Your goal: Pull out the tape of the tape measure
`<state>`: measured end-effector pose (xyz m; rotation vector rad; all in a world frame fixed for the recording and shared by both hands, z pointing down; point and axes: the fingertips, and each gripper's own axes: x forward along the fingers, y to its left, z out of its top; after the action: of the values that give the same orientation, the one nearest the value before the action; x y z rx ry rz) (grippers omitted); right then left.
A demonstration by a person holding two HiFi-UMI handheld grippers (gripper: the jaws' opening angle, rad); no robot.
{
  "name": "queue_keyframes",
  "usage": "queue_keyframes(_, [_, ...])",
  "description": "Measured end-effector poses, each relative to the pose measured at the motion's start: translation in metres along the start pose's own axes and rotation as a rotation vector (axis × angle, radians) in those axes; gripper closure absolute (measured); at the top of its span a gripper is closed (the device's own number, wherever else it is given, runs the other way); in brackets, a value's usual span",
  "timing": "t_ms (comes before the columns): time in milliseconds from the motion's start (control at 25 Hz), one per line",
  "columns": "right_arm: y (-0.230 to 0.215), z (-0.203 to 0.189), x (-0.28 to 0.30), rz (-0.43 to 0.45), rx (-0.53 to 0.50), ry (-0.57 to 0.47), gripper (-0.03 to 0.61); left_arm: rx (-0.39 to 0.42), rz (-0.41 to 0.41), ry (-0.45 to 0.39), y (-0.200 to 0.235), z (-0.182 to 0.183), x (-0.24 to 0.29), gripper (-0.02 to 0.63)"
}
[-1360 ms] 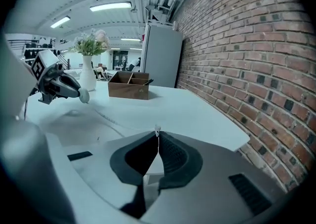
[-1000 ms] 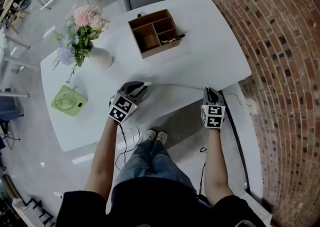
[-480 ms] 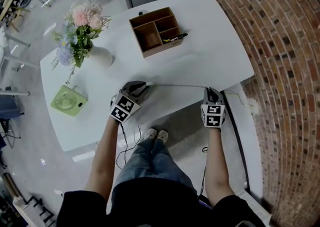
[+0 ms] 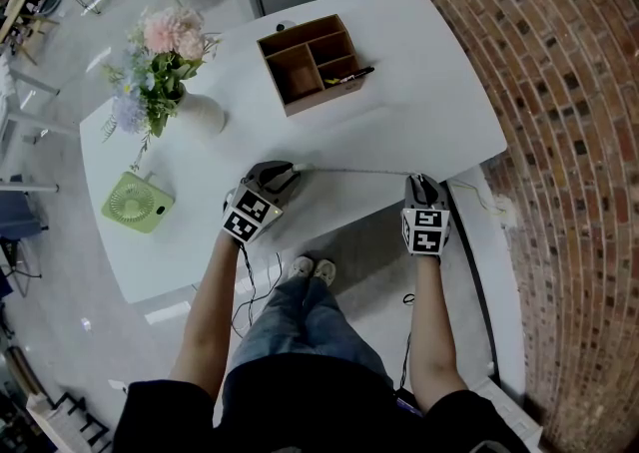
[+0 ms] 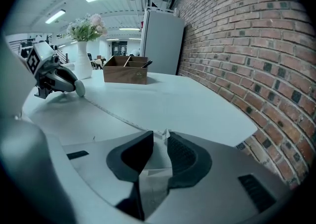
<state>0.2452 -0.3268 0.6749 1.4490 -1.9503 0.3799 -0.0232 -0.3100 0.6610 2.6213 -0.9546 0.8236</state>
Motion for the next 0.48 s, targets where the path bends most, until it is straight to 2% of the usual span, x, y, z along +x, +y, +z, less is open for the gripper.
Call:
queue_keyframes(240, [-0.0017, 0.0034, -0.0005, -0.005, 0.026, -0.013, 0.440, -0.021, -0.004, -0.014, -0.0012, 0.0027, 0.0009, 0.436])
queue_keyframes(480, [-0.0032, 0.0073, -0.0051, -0.008, 0.041, -0.029, 0.417, -0.022, 0.006, -0.026, -0.0018, 0.0074, -0.0002, 0.434])
